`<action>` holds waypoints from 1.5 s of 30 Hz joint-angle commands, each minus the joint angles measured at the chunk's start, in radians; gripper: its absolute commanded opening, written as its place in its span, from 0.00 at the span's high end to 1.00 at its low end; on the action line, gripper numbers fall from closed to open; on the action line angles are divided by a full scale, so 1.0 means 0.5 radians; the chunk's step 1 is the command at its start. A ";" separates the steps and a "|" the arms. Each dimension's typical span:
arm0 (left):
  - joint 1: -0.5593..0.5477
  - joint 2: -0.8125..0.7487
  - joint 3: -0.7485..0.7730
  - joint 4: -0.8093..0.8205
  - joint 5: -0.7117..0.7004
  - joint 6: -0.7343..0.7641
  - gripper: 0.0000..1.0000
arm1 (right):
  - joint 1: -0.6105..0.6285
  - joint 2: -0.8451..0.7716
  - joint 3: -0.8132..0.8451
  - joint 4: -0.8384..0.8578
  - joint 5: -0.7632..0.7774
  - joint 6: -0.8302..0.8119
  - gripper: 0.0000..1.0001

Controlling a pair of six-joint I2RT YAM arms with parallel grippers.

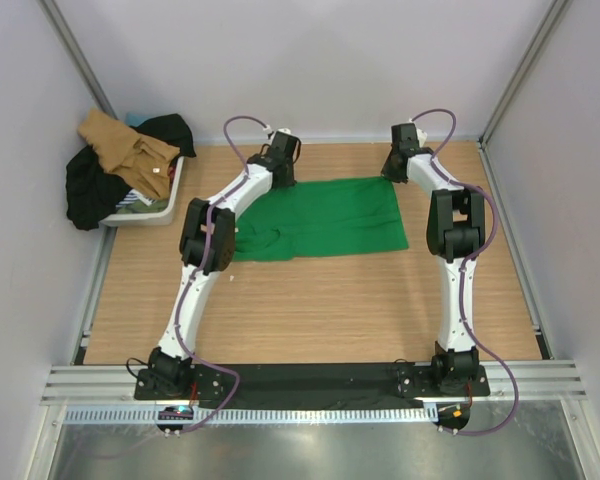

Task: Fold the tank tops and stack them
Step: Fold the tank top

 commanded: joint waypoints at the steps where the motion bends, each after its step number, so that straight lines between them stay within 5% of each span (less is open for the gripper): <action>1: -0.009 -0.098 0.108 0.022 0.000 0.033 0.71 | 0.005 0.015 0.080 0.039 -0.008 -0.031 0.91; 5: -0.009 -0.061 0.132 0.007 0.012 0.030 1.00 | 0.008 0.000 0.073 0.042 -0.005 -0.038 0.94; 45: -0.220 -0.831 -0.935 0.255 -0.288 0.073 1.00 | 0.048 -0.825 -0.890 0.220 0.176 0.113 0.99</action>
